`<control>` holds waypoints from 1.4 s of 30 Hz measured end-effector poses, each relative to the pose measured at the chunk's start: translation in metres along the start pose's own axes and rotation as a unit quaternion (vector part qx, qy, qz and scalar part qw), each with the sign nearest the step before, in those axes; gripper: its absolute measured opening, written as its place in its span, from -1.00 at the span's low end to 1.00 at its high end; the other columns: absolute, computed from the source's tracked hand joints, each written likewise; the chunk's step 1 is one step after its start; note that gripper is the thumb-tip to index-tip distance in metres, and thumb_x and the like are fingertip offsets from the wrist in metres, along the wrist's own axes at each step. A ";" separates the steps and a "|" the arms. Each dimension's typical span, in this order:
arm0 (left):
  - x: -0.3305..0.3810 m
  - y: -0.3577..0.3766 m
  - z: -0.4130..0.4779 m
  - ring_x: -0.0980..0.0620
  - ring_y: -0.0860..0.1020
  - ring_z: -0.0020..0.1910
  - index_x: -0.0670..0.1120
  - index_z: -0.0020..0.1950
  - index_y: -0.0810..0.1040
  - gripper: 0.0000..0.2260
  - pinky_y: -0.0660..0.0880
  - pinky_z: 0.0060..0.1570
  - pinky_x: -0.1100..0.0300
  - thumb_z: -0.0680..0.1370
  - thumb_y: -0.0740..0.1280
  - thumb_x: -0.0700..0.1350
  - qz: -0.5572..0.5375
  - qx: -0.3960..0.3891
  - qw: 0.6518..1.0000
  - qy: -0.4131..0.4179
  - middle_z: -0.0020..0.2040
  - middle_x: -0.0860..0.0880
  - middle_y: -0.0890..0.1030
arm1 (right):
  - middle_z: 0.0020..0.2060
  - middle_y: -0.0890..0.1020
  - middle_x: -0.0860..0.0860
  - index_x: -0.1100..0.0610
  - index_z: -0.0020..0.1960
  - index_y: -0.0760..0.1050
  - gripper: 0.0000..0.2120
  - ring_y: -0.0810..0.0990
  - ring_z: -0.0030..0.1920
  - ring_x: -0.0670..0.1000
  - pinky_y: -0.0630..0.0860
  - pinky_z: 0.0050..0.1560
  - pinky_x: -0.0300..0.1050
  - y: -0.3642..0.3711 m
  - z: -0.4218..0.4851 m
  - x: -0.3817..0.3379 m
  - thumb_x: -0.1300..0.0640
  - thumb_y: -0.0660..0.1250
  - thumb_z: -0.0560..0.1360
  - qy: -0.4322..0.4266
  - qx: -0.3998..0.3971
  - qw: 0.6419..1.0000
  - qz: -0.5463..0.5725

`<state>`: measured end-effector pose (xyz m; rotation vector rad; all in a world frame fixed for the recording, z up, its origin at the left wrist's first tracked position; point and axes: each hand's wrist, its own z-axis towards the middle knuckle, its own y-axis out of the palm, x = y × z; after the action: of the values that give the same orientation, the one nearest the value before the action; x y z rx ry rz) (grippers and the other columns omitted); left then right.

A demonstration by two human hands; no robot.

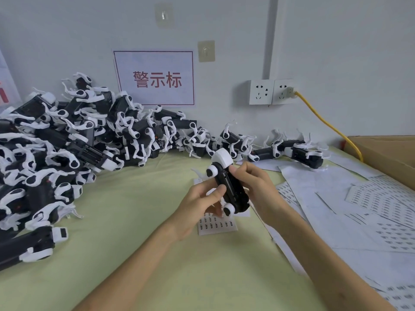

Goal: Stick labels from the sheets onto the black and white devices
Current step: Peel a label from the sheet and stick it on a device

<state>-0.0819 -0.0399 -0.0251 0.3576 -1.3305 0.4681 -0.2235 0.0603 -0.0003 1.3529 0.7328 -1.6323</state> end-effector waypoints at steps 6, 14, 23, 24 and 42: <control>0.006 -0.002 0.000 -0.18 0.49 0.02 -0.06 0.31 0.62 -0.63 0.46 -0.17 0.12 0.60 0.31 0.10 -0.132 -0.023 0.991 -0.007 0.15 -0.20 0.62 | -0.09 0.65 0.06 0.12 -0.07 0.51 -0.87 0.58 -0.07 0.02 0.51 -0.09 -0.18 0.000 0.001 0.002 0.16 0.28 0.65 -0.023 -0.038 0.999 0.012; 0.010 -0.015 0.003 -0.03 0.68 0.13 -0.02 0.21 0.72 -0.56 0.54 0.04 0.13 0.64 0.16 0.19 -0.176 0.030 0.984 -0.018 0.21 -0.13 0.69 | 0.19 0.67 -0.03 -0.05 0.34 0.57 -0.67 0.61 0.15 0.03 0.49 0.03 -0.22 0.008 0.001 0.007 0.23 0.31 0.64 -0.059 -0.043 0.990 -0.119; 0.006 -0.023 0.011 -0.10 0.55 -0.09 -0.01 -0.08 0.76 -0.46 0.40 -0.03 0.10 0.67 0.09 0.25 -0.166 0.234 0.957 -0.044 -0.20 -0.09 0.57 | 0.40 0.49 -0.06 -0.07 0.57 0.26 -0.43 0.39 0.43 0.07 0.22 0.44 0.12 -0.003 0.013 0.045 -0.18 0.27 0.62 0.031 0.008 0.837 -0.547; 0.005 -0.025 0.012 -0.06 0.56 -0.14 0.03 -0.15 0.76 -0.44 0.39 -0.07 0.12 0.69 0.07 0.26 -0.178 0.254 0.949 -0.048 -0.16 -0.09 0.55 | 0.39 0.51 -0.07 -0.08 0.57 0.24 -0.41 0.40 0.42 0.06 0.20 0.43 0.11 -0.002 0.013 0.048 -0.19 0.29 0.60 0.043 0.005 0.836 -0.547; 0.012 -0.040 0.008 -0.04 0.35 -0.37 0.02 -0.67 0.34 -0.34 0.25 -0.22 0.11 0.58 0.27 0.30 -0.221 0.229 0.948 -0.022 -0.65 0.02 0.29 | 0.10 0.60 -0.16 -0.25 0.03 0.62 -0.39 0.52 -0.09 -0.21 0.47 -0.18 -0.43 0.000 0.011 0.029 0.47 0.19 0.47 -0.078 0.107 0.960 -0.246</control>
<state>-0.0662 -0.0768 -0.0106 1.0344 -1.1292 0.3860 -0.2296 0.0436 -0.0260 1.2282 0.8637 -2.2400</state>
